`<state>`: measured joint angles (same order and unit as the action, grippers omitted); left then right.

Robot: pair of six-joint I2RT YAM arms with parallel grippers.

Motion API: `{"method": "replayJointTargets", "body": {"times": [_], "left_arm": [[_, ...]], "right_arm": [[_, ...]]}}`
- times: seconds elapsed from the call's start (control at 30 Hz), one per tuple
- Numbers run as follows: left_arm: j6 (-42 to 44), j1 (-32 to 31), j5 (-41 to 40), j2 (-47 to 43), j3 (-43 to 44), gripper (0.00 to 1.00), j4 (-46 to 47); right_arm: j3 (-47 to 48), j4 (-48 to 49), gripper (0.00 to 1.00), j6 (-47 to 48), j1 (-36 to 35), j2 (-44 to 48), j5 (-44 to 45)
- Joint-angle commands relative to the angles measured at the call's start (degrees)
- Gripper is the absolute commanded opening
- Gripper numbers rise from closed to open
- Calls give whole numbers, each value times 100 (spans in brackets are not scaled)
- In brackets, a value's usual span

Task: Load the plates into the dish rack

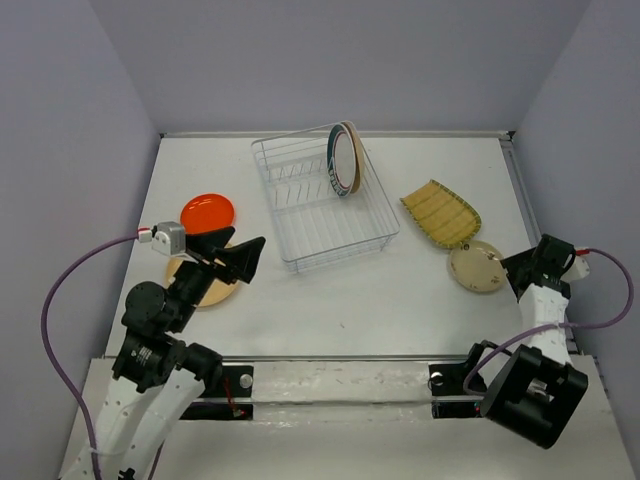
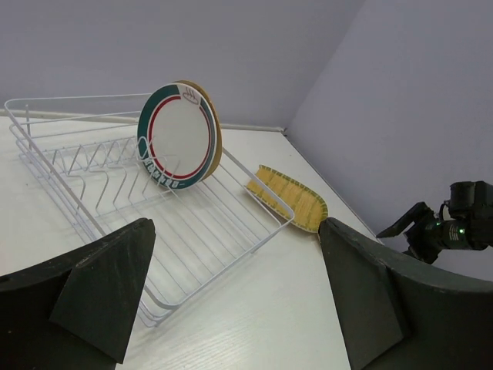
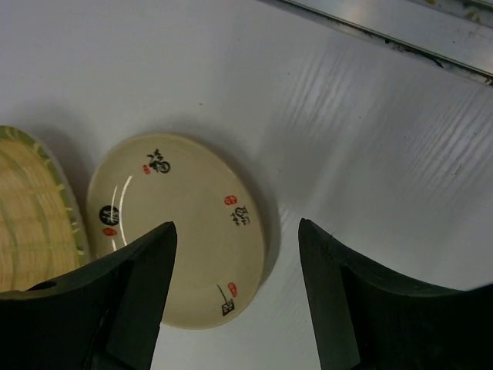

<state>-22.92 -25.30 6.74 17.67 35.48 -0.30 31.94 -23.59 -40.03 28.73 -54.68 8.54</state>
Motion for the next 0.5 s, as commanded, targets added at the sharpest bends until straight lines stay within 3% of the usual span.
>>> {"method": "replayJointTargets", "body": {"times": [0.0, 0.3, 0.47], "left_arm": [[121, -98, -77, -115, 266, 99, 170], [147, -177, -129, -211, 284, 99, 126], [156, -177, -200, -290, 310, 99, 100]], "right_arm": [[5, 180, 70, 294, 159, -350, -625], [-57, 593, 69, 611, 317, -1351, -1626], [40, 540, 53, 497, 370, -1582, -1408]]}}
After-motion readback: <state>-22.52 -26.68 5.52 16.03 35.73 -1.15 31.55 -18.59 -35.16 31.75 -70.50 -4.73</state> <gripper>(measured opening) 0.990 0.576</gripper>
